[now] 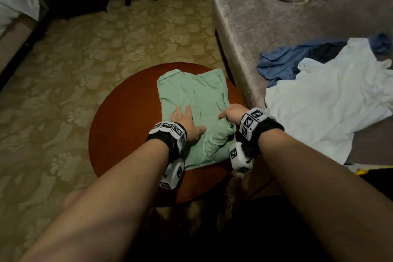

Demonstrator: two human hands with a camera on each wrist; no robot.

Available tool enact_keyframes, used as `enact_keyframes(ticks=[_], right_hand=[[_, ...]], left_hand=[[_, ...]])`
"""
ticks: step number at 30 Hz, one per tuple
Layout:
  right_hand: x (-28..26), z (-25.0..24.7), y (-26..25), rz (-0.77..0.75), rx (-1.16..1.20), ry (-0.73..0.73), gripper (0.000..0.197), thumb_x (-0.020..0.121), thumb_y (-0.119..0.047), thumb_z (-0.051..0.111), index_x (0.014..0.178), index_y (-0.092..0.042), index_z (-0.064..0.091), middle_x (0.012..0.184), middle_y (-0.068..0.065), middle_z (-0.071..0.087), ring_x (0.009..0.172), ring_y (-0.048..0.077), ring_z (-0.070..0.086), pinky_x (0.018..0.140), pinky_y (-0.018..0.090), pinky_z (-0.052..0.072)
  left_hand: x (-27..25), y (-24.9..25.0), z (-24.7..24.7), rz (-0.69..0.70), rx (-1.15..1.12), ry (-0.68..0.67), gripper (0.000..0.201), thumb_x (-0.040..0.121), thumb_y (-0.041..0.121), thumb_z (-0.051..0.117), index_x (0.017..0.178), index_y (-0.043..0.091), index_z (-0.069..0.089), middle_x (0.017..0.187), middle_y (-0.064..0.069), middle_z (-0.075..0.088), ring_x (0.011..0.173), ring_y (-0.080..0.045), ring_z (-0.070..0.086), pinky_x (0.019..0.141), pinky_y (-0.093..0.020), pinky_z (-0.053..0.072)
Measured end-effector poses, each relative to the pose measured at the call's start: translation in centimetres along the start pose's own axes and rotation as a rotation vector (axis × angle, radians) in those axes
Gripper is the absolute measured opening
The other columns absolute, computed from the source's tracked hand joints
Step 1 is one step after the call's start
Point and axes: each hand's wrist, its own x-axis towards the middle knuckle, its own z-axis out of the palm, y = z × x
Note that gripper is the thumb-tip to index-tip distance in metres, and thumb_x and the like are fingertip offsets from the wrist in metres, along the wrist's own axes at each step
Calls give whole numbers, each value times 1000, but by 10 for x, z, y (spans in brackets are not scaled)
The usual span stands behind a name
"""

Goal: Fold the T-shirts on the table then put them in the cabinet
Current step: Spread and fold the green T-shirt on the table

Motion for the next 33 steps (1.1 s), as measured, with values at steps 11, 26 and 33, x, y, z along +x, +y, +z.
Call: enact_keyframes(ticks=[11,26,33], right_hand=[[-11,1,-15,-228,-218,427,55,85,-18,61,137,-17,44,139,7,37,125,28,44,105,37,39],[-1,64,-75,-284,-689,282,43,86,-44,58,123,-23,55,129,6,45,119,27,42,98,43,40],[2,72,-79,-108,-799,184,54,84,-57,55,112,-11,58,114,11,54,99,31,57,79,38,50]], left_hand=[[2,-61,-16,69,167,-110,145,52,69,78,150,21,-18,157,-11,-21,144,-38,-16,117,-56,7],[-13,-170,-67,-243,-57,396,53,89,28,54,137,13,36,136,-17,36,124,-36,37,97,-47,40],[-10,-173,-67,-532,-311,176,98,71,59,72,141,8,27,138,-17,43,120,-38,49,97,-47,45]])
